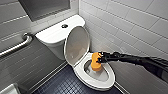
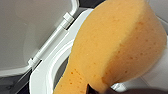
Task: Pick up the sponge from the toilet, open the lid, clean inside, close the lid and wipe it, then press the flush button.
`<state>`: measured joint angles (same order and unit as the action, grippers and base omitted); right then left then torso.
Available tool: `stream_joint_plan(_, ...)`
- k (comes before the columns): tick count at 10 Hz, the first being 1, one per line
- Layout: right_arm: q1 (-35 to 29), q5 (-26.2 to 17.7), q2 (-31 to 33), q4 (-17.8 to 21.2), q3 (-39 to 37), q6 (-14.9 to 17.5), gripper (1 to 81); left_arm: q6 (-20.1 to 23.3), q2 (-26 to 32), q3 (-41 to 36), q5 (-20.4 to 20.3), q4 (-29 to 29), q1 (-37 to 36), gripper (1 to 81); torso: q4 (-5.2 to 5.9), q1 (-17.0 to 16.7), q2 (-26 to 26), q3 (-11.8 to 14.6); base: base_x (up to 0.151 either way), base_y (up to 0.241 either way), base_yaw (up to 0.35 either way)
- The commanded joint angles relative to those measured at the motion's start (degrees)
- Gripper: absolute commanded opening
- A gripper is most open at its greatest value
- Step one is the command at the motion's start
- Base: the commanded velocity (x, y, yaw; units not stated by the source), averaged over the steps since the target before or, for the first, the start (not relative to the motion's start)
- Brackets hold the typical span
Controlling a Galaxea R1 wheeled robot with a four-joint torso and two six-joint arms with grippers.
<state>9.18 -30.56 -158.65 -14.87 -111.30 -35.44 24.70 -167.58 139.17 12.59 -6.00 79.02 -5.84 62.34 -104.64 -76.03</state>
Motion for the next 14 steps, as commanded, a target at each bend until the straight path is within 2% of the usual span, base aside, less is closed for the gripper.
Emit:
stream_joint_plan(1,-3.4,3.1,1.9,-0.3,-1.4,-0.2,1.0,0.1,-0.5,-1.4,5.7,-1.3,2.0,81.1,0.00,0.0,0.0,0.0,0.000,0.000,0.000)
stream_joint_plan(3,-2.5,4.5,4.5,-0.1,-1.6,-1.4,1.0,0.1,-0.5,-1.5,5.8,-1.2,2.2,81.1,0.00,0.0,0.0,0.0,0.000,0.000,0.000)
stream_joint_plan(7,-1.7,4.2,15.7,-0.5,8.6,-6.1,1.0,0.1,-1.0,-1.5,5.9,-0.8,2.2,81.1,0.00,0.0,0.0,0.0,0.000,0.000,0.000)
stream_joint_plan(14,8.2,6.4,29.7,-0.5,20.7,-10.3,1.0,0.1,-1.1,-1.7,5.8,-0.7,2.2,81.1,0.00,0.0,0.0,0.0,0.000,0.000,0.000)
